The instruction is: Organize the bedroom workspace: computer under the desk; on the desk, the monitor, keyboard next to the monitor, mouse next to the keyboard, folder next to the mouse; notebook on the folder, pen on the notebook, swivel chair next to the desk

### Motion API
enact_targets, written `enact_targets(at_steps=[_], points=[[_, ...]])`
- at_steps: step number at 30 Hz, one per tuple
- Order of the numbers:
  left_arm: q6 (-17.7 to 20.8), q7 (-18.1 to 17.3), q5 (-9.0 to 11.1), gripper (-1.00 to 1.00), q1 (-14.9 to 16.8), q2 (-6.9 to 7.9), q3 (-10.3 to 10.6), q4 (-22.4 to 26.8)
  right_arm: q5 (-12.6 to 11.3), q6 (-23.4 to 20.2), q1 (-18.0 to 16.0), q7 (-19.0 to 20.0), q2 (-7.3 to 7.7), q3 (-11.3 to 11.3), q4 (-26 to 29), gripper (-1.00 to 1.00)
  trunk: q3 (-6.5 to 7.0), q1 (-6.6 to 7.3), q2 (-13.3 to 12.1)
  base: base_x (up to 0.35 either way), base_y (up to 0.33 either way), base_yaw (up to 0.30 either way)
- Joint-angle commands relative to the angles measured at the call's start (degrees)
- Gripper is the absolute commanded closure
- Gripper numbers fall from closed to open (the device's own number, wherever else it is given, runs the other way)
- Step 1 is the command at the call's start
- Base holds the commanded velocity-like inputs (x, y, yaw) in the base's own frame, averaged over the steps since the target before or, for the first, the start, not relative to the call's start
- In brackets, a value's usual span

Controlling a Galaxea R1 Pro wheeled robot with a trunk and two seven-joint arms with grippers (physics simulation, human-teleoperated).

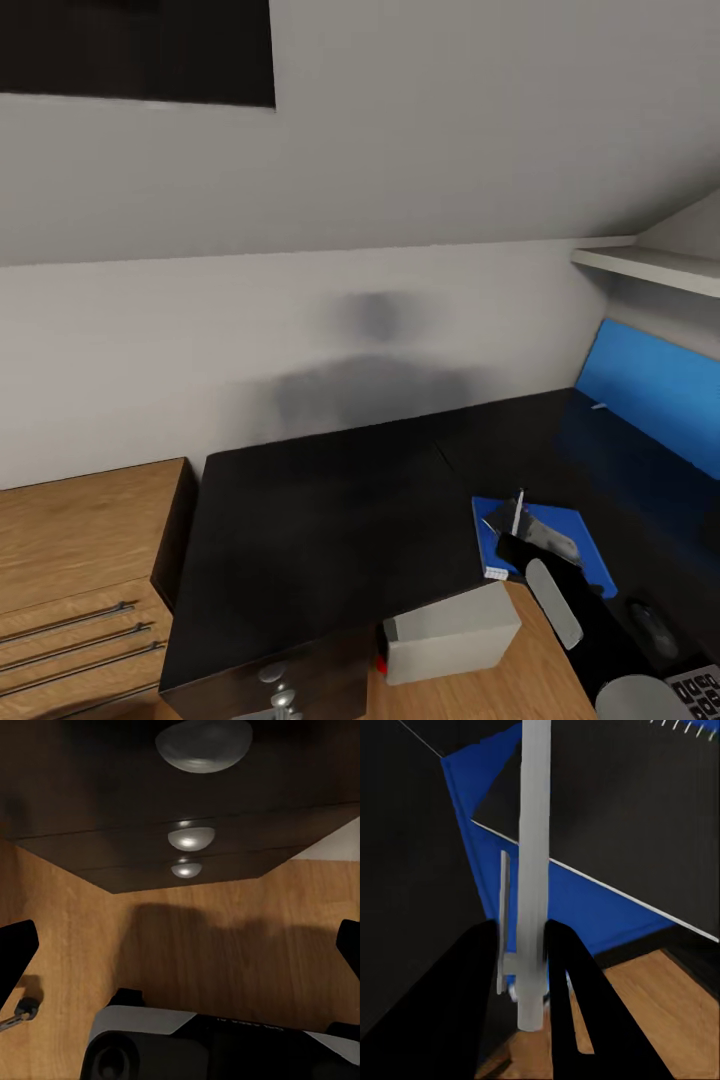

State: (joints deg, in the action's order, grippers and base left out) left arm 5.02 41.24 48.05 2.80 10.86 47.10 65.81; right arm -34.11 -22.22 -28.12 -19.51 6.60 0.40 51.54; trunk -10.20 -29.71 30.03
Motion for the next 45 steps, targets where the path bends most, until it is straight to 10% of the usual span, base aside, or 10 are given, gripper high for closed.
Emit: enact_targets(at_steps=[1,13,45], points=[[0.3,0.4,0.1,-1.0,0.1,0.05,0.2,0.1,-0.5,0.0,-0.1,-0.4,0.19,0.0,-0.9,1.0,-0.11,-0.03,0.1,0.0,0.0,-0.002],[0.3,0.1,0.1,-1.0,0.1,-0.15,0.7,0.1,-0.3,1.1,-1.0,0.9,2.83,-0.2,-6.6,1.0,-0.11,-0.03,0.1,0.0,0.0,0.0],[0.4,0.1,0.2,-1.0,0.1,-0.17,0.8,0.0,-0.5,1.1,-1.1,1.1,2.98,-0.1,-6.6,1.0,-0.11,-0.03,0.1,0.026,-0.014,0.0]])
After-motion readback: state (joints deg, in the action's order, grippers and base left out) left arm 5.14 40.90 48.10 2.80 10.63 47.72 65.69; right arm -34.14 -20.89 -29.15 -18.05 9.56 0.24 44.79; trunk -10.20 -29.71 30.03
